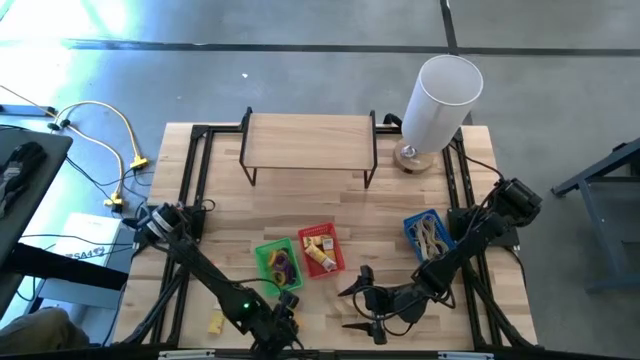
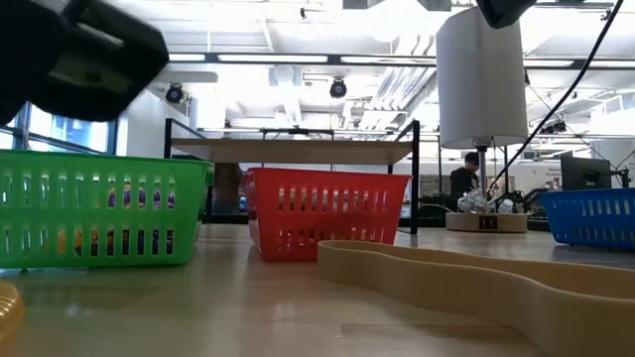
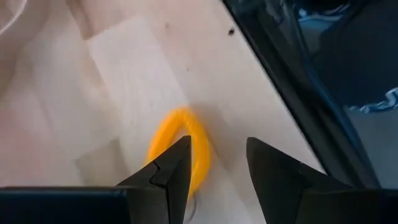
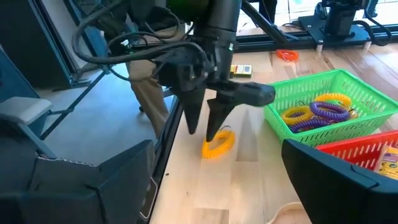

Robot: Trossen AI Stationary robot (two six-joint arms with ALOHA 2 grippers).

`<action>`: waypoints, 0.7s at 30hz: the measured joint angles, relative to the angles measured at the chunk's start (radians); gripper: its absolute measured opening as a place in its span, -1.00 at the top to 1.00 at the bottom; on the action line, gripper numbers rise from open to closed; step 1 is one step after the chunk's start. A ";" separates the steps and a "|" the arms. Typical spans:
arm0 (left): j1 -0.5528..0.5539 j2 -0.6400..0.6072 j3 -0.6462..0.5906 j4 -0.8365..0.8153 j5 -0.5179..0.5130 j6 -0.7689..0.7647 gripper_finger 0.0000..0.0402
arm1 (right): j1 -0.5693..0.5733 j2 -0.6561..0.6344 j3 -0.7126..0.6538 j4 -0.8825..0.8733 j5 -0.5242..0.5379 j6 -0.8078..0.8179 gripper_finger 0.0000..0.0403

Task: Pick & Place Office Desk Supplies
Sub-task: Put the yellow spring keychain into the green bin

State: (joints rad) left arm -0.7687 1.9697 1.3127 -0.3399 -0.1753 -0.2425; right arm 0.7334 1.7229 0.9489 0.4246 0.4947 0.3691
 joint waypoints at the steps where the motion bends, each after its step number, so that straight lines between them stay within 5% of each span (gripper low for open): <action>1: 0.004 0.004 0.001 0.004 0.011 -0.010 0.27 | 0.000 0.000 0.000 0.000 0.000 0.000 -0.70; 14: 0.029 0.021 0.003 -0.057 0.068 -0.062 0.28 | 0.006 0.000 0.000 0.014 -0.004 0.004 -0.70; 21: 0.029 0.022 0.002 -0.062 0.065 -0.051 0.61 | 0.006 0.000 0.000 0.016 -0.010 0.024 -0.70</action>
State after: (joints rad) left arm -0.7395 1.9915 1.3151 -0.4020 -0.1104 -0.2930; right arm 0.7399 1.7233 0.9489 0.4404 0.4847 0.3932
